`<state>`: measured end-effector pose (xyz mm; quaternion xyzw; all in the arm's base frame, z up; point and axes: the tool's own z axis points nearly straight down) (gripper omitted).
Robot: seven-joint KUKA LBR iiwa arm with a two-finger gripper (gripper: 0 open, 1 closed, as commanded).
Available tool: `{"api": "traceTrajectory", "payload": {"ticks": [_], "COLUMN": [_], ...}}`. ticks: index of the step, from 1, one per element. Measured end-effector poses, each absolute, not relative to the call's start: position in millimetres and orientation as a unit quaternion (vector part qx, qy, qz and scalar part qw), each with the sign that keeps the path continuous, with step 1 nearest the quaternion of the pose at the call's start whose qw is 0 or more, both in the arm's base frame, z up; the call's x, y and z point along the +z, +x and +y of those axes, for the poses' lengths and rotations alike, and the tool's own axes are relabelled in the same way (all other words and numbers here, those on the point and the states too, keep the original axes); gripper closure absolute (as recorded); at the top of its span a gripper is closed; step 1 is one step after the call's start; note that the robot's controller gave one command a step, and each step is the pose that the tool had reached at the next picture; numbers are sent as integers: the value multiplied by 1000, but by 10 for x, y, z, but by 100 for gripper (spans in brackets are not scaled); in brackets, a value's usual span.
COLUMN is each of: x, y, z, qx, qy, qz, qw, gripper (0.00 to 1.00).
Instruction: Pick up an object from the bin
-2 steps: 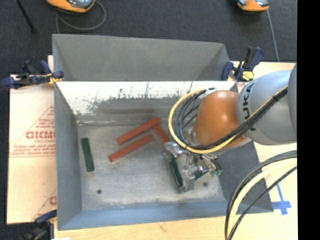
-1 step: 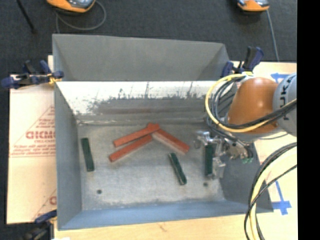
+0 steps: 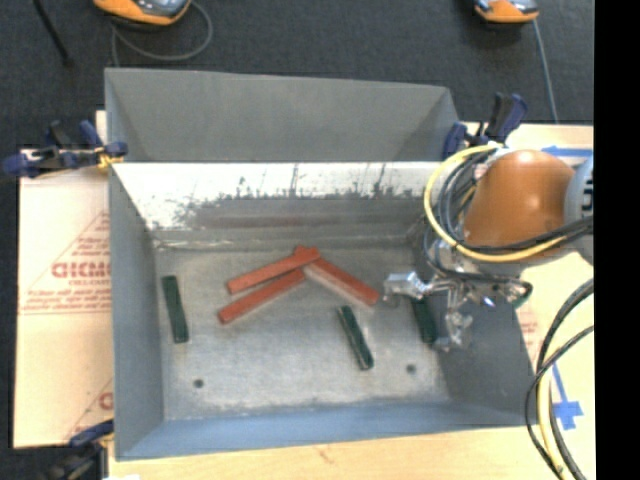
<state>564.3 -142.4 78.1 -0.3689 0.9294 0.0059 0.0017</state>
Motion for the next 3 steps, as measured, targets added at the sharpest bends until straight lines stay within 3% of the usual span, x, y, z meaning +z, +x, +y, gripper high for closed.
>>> {"api": "traceTrajectory", "payload": {"ticks": [1, 2, 3], "x": [731, 781, 2112], "y": [6061, 6085, 6195], "z": [-1471, -1512, -1358], "qx": [6, 2, -4], "qy": [-654, -652, -688], "qz": [756, 758, 726], "qw": [4, 4, 4], "gripper": [0, 100, 100]}}
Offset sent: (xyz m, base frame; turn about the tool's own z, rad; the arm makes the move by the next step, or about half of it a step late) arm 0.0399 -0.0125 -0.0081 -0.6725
